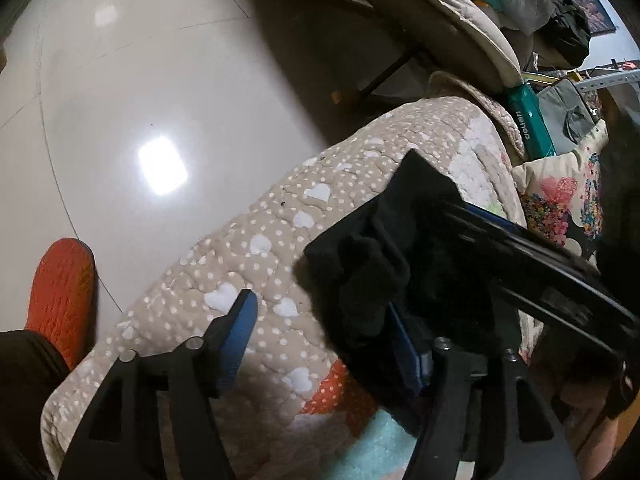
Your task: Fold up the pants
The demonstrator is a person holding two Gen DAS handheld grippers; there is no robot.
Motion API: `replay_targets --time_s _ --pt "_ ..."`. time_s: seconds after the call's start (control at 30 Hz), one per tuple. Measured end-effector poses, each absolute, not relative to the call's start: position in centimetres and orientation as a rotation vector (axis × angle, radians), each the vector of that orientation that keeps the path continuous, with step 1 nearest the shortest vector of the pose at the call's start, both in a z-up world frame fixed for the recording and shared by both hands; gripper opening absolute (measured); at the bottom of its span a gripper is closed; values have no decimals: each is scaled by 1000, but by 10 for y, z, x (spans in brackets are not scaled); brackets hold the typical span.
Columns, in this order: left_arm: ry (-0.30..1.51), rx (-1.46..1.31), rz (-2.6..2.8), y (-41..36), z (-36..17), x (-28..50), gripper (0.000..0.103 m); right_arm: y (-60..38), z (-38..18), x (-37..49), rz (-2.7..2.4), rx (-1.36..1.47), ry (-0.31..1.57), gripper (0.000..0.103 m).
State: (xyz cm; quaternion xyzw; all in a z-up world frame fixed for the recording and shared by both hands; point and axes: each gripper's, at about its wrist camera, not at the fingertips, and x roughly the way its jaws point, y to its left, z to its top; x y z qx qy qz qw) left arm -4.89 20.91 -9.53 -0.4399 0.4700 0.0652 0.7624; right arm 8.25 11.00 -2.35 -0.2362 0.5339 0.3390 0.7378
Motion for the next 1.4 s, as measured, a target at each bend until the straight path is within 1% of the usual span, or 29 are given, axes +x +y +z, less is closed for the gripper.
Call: replay_targets --time_s 0.1,0.13,0.17,0.23,0.27,0.33,0.5,0.7,0.77,0.8,0.83,0.87,0.93,0.97,1.03,1.1,1.17,1.27,1.4 --pt "1036 -923 157 204 -93 -45 67 124 -43 87 761 -573 1190 71" --pt "1046 -917 153 204 -93 -44 59 128 -43 83 769 -585 1186 68" --pt "1053 -921 133 205 -91 -44 50 132 -43 79 787 -586 1181 41" --pt "1041 -943 53 204 -84 -43 14 134 -39 74 781 -594 1164 35" --pt "1038 -941 35 203 -80 -43 14 132 -34 70 784 -582 1155 30" --pt "1004 -904 14 198 -67 -47 13 122 -25 67 783 -548 1132 28" --pt "933 -855 -84 173 -42 -48 13 79 16 55 751 -425 1030 27" --pt "902 -721 -337 105 -25 -32 14 -5 44 43 644 -284 961 27" --pt "918 -646 -456 71 -24 -28 17 -51 47 35 597 -202 950 28" --pt "925 -614 -495 60 -23 -29 24 -70 46 29 574 -167 952 29" --pt "936 -577 -531 50 -22 -30 31 -103 42 21 537 -111 962 33" --pt "946 -537 -578 38 -20 -33 35 -123 38 15 502 -79 969 34" --pt "951 -507 -663 27 -14 -39 45 -174 25 1 371 -34 993 36" --pt "950 -504 -706 26 -8 -44 47 -193 21 -5 308 -26 1003 38" --pt "916 -526 -735 34 0 -49 56 -229 19 -14 180 -9 1016 39" --pt "892 -538 -686 45 3 -45 59 -252 29 -23 99 21 989 40" --pt "895 -557 -571 62 -4 -37 59 -249 46 -29 106 43 941 41" --pt "963 -627 -429 83 -27 -20 59 -213 60 -31 231 61 910 41" --pt "1017 -696 -348 100 -50 -11 59 -162 45 -29 377 89 958 41"
